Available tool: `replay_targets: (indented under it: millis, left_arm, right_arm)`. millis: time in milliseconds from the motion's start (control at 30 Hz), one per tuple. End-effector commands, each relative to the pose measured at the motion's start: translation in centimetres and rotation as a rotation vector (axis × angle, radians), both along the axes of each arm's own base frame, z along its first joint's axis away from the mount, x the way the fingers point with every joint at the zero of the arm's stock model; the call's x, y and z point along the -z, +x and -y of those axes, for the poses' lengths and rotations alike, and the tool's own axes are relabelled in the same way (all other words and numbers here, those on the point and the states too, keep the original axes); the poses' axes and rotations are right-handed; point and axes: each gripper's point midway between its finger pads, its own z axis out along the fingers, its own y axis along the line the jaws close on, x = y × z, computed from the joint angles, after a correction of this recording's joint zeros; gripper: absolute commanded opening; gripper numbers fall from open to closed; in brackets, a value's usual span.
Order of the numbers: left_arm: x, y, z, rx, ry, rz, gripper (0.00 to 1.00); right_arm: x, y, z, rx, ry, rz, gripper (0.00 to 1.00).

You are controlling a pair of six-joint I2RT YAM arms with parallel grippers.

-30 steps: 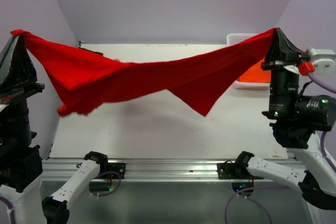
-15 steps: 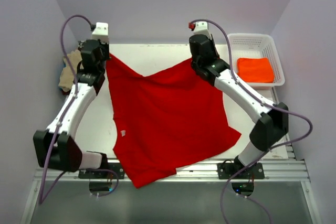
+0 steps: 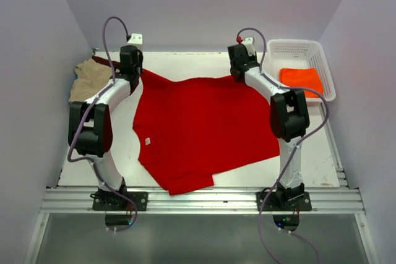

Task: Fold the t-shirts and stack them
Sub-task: Flatten out the tshirt, then fold the flattened tshirt in 1/3 of the way

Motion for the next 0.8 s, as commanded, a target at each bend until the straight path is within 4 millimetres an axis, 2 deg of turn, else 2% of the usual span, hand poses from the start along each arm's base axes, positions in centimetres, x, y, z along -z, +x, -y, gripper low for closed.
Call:
replay_targets:
  millis: [0,100,367,500,667,733,767]
  left_arm:
    - [-7.6,3.4,0.1,-0.021,-0.045,0.242,0.0]
    - [-7.6,4.4,0.2,-0.02,-0.047,0.236,0.0]
    - [-5.3,4.8,0.8,0.007,-0.063,0.204,0.0]
    - [-4.5,5.9,0.8,0.001,-0.059,0.185,0.0]
    - [-4.2,6.9,1.4,0.006,-0.099,0.179,0.0]
    - [-4.3,6.6,1.5,0.009,-0.111,0.174,0.0]
    - [-4.5,6.3,1.5,0.005,-0.118,0.176,0.0]
  right_arm:
    - [-3.5,2.7,-0.7,0.041,0.056,0.156,0.0]
    - [-3.1,3.4,-0.7,0.044,0.058,0.183,0.0]
    - [-3.4,4.7,-0.2,0.027,0.033,0.188,0.0]
    - [-3.6,5.2,0.4,0.036,0.034,0.191,0.0]
    - [-3.2,5.0,0.8,0.048,0.03,0.183,0.0]
    - [-2.5,4.7,0.8,0.043,0.035,0.171,0.0]
    - [-2.9,4.5,0.8,0.047,0.045,0.183,0.0]
